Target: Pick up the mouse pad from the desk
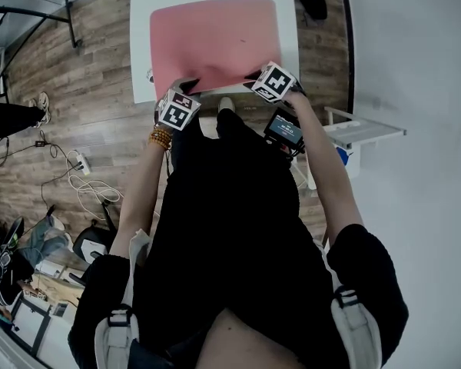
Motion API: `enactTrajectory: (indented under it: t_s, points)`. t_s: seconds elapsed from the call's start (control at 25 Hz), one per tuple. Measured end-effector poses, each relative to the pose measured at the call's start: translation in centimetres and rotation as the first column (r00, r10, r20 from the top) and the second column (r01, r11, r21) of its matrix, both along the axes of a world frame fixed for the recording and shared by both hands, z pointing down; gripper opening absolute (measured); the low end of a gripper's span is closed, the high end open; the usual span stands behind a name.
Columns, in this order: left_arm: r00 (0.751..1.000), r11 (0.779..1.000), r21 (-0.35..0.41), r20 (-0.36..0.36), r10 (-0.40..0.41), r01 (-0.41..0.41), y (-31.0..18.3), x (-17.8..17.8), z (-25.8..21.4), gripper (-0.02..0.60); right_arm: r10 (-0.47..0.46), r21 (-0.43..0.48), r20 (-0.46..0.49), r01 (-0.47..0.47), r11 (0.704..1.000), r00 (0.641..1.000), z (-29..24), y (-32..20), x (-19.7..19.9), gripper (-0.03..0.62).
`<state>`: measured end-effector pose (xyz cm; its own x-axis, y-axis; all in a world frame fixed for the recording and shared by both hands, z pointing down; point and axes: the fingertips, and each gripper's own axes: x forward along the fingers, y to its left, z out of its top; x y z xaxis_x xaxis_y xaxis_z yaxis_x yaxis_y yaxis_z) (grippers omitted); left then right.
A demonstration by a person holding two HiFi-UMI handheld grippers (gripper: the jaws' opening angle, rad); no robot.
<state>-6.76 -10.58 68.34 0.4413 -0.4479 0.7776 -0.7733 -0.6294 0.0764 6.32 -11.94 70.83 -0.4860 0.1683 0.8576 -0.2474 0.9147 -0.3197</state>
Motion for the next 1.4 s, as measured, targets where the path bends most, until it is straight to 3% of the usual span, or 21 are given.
enactTrajectory:
  t_s: [0.44,0.84,1.12,1.4]
  points:
    - [0.995,0.999,-0.034,-0.098,0.023,-0.027,1.8,0.9,-3.7,0.046,-0.122,0.016,0.011,0.122,0.992,0.992,-4.9,0.5,0.2,0.067]
    - [0.993,0.999,0.027,-0.114,0.034,-0.032,3.1,0.0,-8.4,0.044,-0.187,-0.140,0.068,0.195,0.971,0.980,-9.2,3.5,-0.6,0.051]
    - [0.976,1.000,-0.022,-0.218,-0.022,0.018,3.7,0.2,-12.3,0.041,-0.133,-0.202,0.165,0.165,0.965,0.977,-13.4,4.3,-0.8,0.049]
    - [0.949,0.993,0.042,-0.301,-0.096,0.114,2.3,-0.3,-17.4,0.041,-0.093,-0.159,0.263,0.138,0.978,0.960,-18.2,4.0,-1.6,0.048]
